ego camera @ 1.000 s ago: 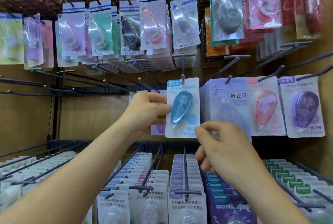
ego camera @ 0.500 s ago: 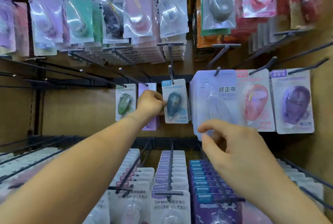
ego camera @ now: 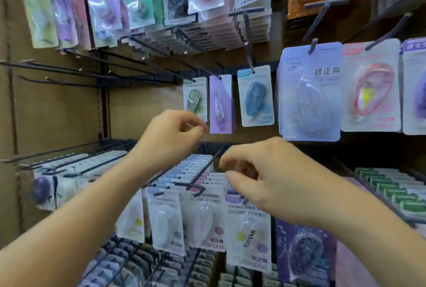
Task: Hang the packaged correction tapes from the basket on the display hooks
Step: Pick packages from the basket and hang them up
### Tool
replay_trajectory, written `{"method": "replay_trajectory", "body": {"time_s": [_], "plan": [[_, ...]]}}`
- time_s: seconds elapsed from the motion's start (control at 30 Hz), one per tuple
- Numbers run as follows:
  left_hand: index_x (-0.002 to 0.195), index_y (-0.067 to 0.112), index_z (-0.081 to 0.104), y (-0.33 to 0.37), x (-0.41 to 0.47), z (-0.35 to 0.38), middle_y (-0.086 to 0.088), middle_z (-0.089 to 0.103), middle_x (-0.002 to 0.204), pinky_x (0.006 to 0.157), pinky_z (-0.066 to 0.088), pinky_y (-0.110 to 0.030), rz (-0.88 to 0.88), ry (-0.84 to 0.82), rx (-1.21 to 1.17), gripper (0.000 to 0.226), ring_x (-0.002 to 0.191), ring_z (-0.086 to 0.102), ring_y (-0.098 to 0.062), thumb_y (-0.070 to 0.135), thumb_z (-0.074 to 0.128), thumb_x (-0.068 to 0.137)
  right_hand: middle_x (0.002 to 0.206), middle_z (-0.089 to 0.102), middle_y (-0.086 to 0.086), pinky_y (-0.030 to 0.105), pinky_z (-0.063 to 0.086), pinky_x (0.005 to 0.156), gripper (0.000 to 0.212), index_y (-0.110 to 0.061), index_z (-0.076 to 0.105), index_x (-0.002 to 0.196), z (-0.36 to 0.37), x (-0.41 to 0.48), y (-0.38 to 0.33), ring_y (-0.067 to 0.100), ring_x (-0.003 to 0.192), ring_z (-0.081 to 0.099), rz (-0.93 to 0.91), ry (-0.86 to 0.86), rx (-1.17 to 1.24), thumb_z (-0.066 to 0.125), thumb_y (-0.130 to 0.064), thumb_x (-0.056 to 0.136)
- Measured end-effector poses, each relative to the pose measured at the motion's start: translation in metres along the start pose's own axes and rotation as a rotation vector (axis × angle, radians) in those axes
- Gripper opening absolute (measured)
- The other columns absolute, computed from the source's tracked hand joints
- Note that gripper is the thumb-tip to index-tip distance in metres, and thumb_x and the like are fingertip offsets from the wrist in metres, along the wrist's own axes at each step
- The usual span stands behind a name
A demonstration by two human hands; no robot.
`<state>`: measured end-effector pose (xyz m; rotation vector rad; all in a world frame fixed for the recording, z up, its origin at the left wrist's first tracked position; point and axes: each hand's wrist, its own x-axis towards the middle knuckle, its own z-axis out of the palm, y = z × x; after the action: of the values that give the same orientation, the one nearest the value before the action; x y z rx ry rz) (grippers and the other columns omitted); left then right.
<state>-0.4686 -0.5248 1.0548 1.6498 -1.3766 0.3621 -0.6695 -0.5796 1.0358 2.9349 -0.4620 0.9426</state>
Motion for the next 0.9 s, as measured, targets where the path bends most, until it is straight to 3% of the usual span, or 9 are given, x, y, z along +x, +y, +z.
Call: {"method": "replay_trajectory", "body": {"time_s": [0.07, 0.17, 0.4, 0.53, 0.63, 0.77, 0.83, 0.9], "plan": [[0.08, 0.029, 0.071, -0.004, -0.035, -0.019, 0.001, 0.063, 0.052, 0.049, 0.042, -0.026, -0.019, -0.016, 0.056, 0.018, 0.042, 0.048, -0.009, 0.021, 0.059, 0.091, 0.08, 0.069, -0.011, 0.034, 0.052, 0.075, 0.016, -0.034, 0.065, 0.107, 0.005, 0.007, -0.01, 0.007, 0.075, 0.058, -0.059, -0.029, -0.011, 0.053, -0.039, 0.097], [0.082, 0.032, 0.07, -0.017, -0.078, -0.044, -0.001, 0.057, 0.05, 0.049, 0.035, -0.026, -0.043, -0.101, 0.17, 0.019, 0.042, 0.042, -0.008, 0.022, 0.059, 0.093, 0.082, 0.067, -0.011, 0.036, 0.052, 0.076, 0.015, -0.032, 0.066, 0.103, 0.013, 0.017, -0.032, 0.008, 0.078, 0.059, -0.157, -0.054, -0.047, 0.052, -0.037, 0.098], [0.096, 0.038, 0.066, -0.085, -0.161, -0.088, 0.028, 0.056, 0.057, 0.049, 0.033, -0.017, -0.184, -0.242, 0.429, 0.025, 0.057, 0.053, 0.001, 0.017, 0.054, 0.088, 0.083, 0.064, -0.011, 0.032, 0.051, 0.075, 0.019, -0.031, 0.067, 0.108, 0.077, 0.039, -0.109, 0.005, 0.075, 0.057, -0.317, -0.323, -0.007, 0.053, -0.038, 0.098], [0.103, 0.038, 0.062, -0.141, -0.22, -0.115, 0.008, 0.057, 0.059, 0.056, 0.046, -0.031, -0.34, -0.326, 0.453, 0.026, 0.056, 0.054, -0.007, 0.018, 0.05, 0.093, 0.084, 0.063, -0.009, 0.034, 0.05, 0.075, 0.02, -0.029, 0.067, 0.111, 0.148, 0.045, -0.16, 0.015, 0.081, 0.058, -0.349, -0.486, 0.04, 0.052, -0.034, 0.099], [0.104, 0.038, 0.061, -0.194, -0.274, -0.137, 0.01, 0.063, 0.071, 0.062, 0.049, -0.031, -0.463, -0.398, 0.486, 0.029, 0.063, 0.056, -0.005, 0.014, 0.048, 0.092, 0.102, 0.069, -0.001, 0.033, 0.051, 0.079, 0.022, -0.024, 0.068, 0.113, 0.207, 0.047, -0.203, 0.019, 0.091, 0.063, -0.346, -0.638, 0.081, 0.051, -0.031, 0.101], [0.093, 0.023, 0.069, -0.272, -0.367, -0.162, -0.001, 0.072, 0.085, 0.076, 0.052, -0.037, -0.703, -0.362, 0.396, 0.019, 0.084, 0.067, -0.022, 0.022, 0.05, 0.097, 0.111, 0.069, 0.002, 0.033, 0.05, 0.086, 0.022, -0.02, 0.068, 0.112, 0.301, 0.037, -0.259, 0.022, 0.103, 0.061, -0.32, -0.794, 0.142, 0.054, -0.029, 0.098], [0.078, 0.026, 0.063, -0.303, -0.419, -0.171, -0.007, 0.069, 0.081, 0.076, 0.052, -0.039, -0.822, -0.35, 0.345, 0.024, 0.086, 0.066, -0.03, 0.031, 0.049, 0.097, 0.114, 0.07, 0.003, 0.03, 0.047, 0.086, 0.022, -0.019, 0.068, 0.113, 0.349, 0.027, -0.284, 0.023, 0.106, 0.062, -0.29, -0.86, 0.205, 0.055, -0.026, 0.097], [0.079, 0.027, 0.063, -0.326, -0.473, -0.181, -0.004, 0.07, 0.08, 0.073, 0.051, -0.037, -0.932, -0.362, 0.359, 0.02, 0.084, 0.066, -0.03, 0.031, 0.051, 0.094, 0.117, 0.069, 0.004, 0.026, 0.045, 0.085, 0.024, -0.016, 0.068, 0.117, 0.392, 0.013, -0.305, 0.021, 0.107, 0.063, -0.242, -0.934, 0.267, 0.056, -0.025, 0.097]]}}
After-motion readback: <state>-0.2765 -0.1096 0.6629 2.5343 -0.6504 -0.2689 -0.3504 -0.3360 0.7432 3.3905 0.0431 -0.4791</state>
